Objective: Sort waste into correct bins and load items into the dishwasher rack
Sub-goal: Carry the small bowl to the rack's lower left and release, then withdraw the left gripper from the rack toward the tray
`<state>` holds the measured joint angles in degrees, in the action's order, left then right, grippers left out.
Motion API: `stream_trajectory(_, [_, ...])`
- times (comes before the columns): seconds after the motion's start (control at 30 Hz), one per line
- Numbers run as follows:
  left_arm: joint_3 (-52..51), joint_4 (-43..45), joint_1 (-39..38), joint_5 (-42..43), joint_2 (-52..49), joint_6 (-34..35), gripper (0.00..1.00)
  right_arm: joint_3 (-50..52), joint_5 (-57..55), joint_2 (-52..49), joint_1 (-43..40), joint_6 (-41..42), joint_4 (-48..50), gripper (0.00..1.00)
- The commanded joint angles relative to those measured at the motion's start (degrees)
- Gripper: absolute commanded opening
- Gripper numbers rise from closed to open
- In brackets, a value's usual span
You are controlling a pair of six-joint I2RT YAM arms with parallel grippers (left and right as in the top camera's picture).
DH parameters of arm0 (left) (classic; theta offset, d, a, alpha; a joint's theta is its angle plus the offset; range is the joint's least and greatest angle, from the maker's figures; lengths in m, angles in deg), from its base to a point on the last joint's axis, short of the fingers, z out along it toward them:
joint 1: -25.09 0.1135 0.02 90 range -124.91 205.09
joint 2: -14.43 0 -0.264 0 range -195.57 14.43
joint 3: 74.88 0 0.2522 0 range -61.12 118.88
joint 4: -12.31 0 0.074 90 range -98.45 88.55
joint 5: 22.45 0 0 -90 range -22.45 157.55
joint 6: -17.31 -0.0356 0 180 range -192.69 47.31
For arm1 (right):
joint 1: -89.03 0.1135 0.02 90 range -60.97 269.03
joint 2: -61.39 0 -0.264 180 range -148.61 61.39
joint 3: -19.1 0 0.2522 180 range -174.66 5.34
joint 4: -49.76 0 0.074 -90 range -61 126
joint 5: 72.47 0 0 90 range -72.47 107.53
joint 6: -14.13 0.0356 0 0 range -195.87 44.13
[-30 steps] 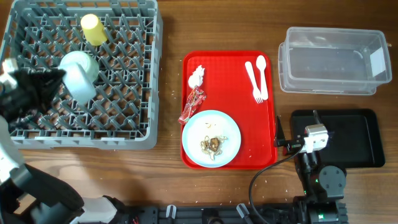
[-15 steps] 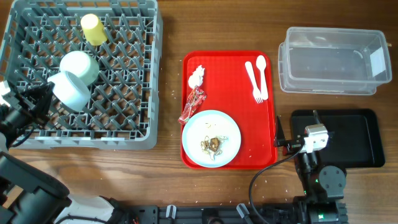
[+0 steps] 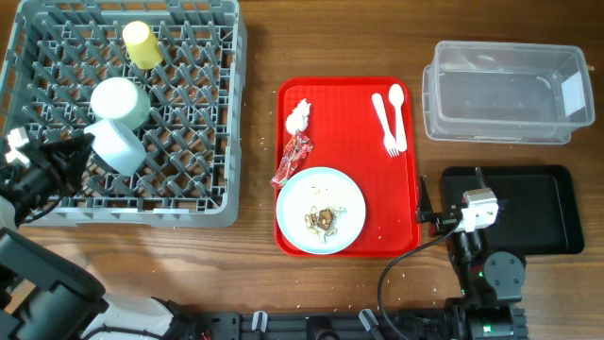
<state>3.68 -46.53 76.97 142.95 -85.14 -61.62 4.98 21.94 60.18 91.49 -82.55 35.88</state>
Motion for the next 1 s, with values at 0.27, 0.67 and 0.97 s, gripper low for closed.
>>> stream_trajectory(0.27, [-0.15,-0.72,9.55,-6.82,0.24,6.12,0.66,0.02,-0.59,0.24,-0.24,0.70,0.15,1.00])
stream_trajectory(0.67, [1.90,-1.07,-13.27,-64.17,17.77,16.70,0.04,0.02,-0.59,0.26,-0.24,0.70,0.15,1.00])
stream_trajectory(0.97, [1.99,0.57,-36.61,-55.84,25.46,16.39,0.04,0.02,-0.59,0.24,-0.24,0.70,0.15,1.00])
